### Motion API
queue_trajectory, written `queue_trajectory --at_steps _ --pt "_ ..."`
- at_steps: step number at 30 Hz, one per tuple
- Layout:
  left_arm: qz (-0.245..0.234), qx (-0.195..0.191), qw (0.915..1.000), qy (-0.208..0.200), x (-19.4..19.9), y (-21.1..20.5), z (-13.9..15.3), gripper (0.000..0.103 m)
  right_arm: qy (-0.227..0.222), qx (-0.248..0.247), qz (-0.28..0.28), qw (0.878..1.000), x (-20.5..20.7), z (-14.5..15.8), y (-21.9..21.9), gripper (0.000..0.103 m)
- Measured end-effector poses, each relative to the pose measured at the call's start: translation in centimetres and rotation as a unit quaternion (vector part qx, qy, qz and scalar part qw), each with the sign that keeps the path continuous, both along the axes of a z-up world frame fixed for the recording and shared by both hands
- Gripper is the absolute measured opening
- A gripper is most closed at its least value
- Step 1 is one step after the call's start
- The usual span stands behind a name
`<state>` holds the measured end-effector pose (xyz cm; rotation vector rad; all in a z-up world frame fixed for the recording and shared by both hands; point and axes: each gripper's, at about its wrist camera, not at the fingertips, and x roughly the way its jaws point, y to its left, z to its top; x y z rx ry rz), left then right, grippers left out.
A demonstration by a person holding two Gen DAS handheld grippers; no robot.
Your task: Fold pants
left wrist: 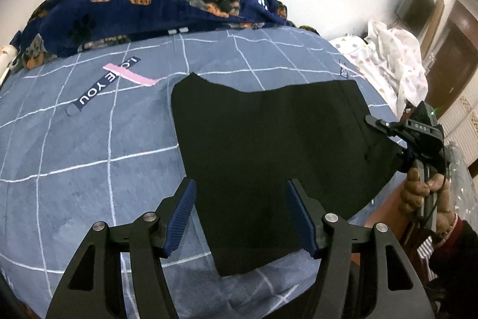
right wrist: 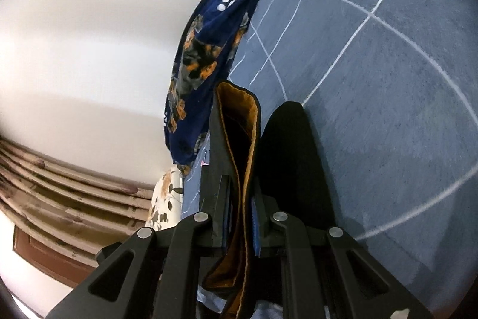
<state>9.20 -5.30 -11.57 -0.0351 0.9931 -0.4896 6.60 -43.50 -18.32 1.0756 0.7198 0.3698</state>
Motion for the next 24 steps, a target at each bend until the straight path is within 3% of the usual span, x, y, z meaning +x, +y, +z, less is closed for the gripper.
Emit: queue_trajectory --at_steps 5,8,11,15,17,19,24 --pt "0.002 0.002 1.0 0.005 0.1 0.0 -0.5 0.063 -0.004 0.002 0.014 1.0 0.1 -1.5 -0.8 0.015" --pt "0.004 0.001 0.9999 0.015 0.2 0.0 -0.8 0.063 0.002 0.008 -0.005 1.0 -0.5 -1.7 -2.2 0.016" --pt "0.004 -0.004 0.9998 0.017 0.3 0.1 -0.8 0.063 -0.016 -0.019 -0.038 0.999 -2.2 1.2 -3.9 0.017" --pt "0.001 -0.017 0.9997 0.017 0.4 0.1 -0.4 0.063 -0.065 0.042 0.007 0.997 -5.1 5.7 -3.2 0.017" --pt "0.001 -0.022 0.9996 0.019 0.3 0.2 -0.3 0.063 -0.043 0.035 0.046 0.997 -5.9 6.6 -1.3 0.017" --pt "0.0 -0.028 0.9993 0.023 0.3 0.2 -0.3 0.063 0.015 0.043 0.069 0.997 -6.1 5.3 0.4 0.018" --pt "-0.002 -0.03 0.9993 0.024 -0.3 0.6 -0.1 0.063 0.087 0.059 0.04 0.994 -6.5 1.2 0.8 0.02"
